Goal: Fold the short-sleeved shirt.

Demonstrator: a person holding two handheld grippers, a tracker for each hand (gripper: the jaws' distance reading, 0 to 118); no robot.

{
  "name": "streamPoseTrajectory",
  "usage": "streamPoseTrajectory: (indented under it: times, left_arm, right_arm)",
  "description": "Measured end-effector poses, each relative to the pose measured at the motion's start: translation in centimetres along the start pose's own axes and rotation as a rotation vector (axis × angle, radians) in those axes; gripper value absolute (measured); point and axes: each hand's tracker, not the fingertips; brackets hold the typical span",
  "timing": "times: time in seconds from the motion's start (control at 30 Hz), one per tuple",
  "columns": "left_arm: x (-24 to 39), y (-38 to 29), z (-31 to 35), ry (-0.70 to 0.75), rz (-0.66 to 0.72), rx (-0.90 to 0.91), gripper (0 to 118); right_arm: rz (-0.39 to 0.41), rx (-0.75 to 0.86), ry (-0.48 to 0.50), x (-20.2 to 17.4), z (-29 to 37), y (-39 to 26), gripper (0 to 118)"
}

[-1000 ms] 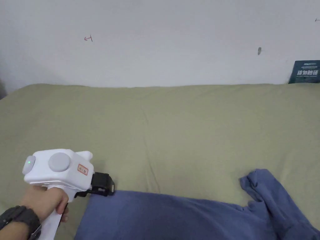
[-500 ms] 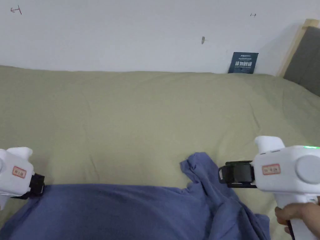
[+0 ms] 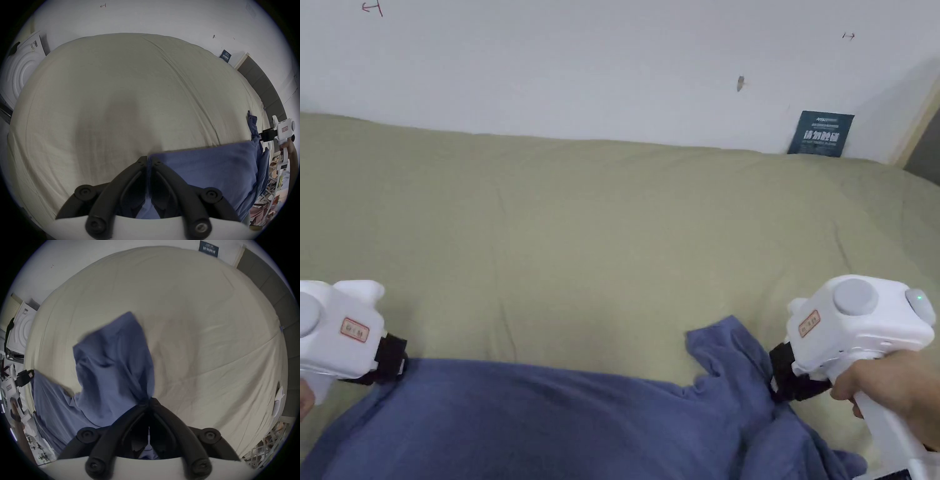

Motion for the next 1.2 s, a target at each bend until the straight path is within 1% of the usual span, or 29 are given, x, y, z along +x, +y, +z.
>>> streamPoseTrajectory:
  times: [0.03, 0.07, 0.13, 0.17, 0.2, 0.23, 0.3, 0.33, 0.37, 0.47, 0.53, 0.6, 0.73, 0.8, 0.83, 0.93, 1.0, 1.03, 1.13, 1.2]
  left_arm:
    - [0.0, 0.0, 0.1, 0.000, 0.003, 0.005, 4]
    - [0.1, -0.1, 0.2, -0.003, 0.006, 0.011, 4]
    - [0.1, -0.3, 0.8, -0.036, 0.013, 0.024, 4]
    - [0.2, -0.4, 1.2, -0.050, 0.015, 0.037, 4]
    - [0.3, -0.7, 1.8, -0.066, 0.016, 0.055, 4]
    - [0.3, -0.8, 2.3, -0.085, 0.010, 0.052, 4]
    - [0.5, -1.1, 3.7, -0.082, -0.002, 0.063, 4]
    - [0.6, -1.3, 4.6, -0.068, -0.026, 0.084, 4]
    - [0.6, -1.5, 5.4, -0.065, -0.035, 0.098, 4]
    - [0.4, -2.5, 8.8, -0.123, -0.036, 0.149, 4]
    - [0.3, -3.4, 11.4, -0.150, -0.039, 0.192, 4]
    - [0.2, -4.4, 13.5, -0.155, -0.050, 0.210, 4]
    - [0.2, -6.9, 17.0, -0.120, -0.106, 0.247, 4]
    - [-0.2, -8.4, 18.3, -0.118, -0.104, 0.250, 4]
    - [-0.4, -9.3, 18.8, -0.117, -0.110, 0.254, 4]
    - [-0.5, -12.2, 19.9, -0.087, -0.112, 0.246, 4]
    - [-0.2, -14.4, 20.4, -0.072, -0.081, 0.216, 4]
    - [0.0, -15.5, 20.5, -0.060, -0.049, 0.200, 4]
    - [1.3, -18.8, 20.7, -0.042, -0.035, 0.153, 4]
    - [2.1, -20.9, 20.4, -0.044, -0.035, 0.129, 4]
  right_arm:
    - [0.012, -0.008, -0.009, -0.2, 0.1, -0.5, 0]
    - [0.045, 0.021, -0.021, -0.3, 0.4, -1.0, 0]
    - [0.065, 0.091, -0.014, -0.8, 1.6, -1.4, 0]
    - [0.057, 0.126, 0.010, -0.7, 2.2, -2.0, 0]
    - [0.047, 0.162, 0.072, -0.7, 2.8, -2.6, 0]
    - [0.040, 0.176, 0.100, -0.9, 3.9, -2.3, 0]
    - [0.076, 0.187, 0.096, -1.6, 5.4, -3.4, 0]
    - [0.103, 0.226, 0.091, -1.9, 6.3, -4.0, 0]
    - [0.110, 0.223, 0.096, -3.0, 7.8, -4.4, 0]
    - [0.118, 0.255, 0.121, -3.5, 10.4, -6.3, 0]
    - [0.150, 0.306, 0.098, -3.6, 12.5, -7.0, 0]
    - [0.157, 0.334, 0.076, -3.6, 14.3, -8.3, 0]
    - [0.217, 0.366, 0.072, -3.7, 17.6, -10.5, 0]
    - [0.232, 0.385, 0.050, -3.6, 19.0, -11.7, 0]
    - [0.257, 0.378, 0.047, -3.6, 19.5, -12.4, 0]
    - [0.264, 0.368, 0.013, -3.8, 20.7, -15.5, 0]
    - [0.261, 0.328, -0.017, -4.2, 21.0, -17.9, 0]
    - [0.238, 0.308, -0.002, -4.4, 21.0, -19.4, 0]
    - [0.187, 0.240, 0.067, -4.6, 20.3, -22.8, 0]
    - [0.189, 0.253, 0.043, -4.8, 19.7, -24.9, 0]
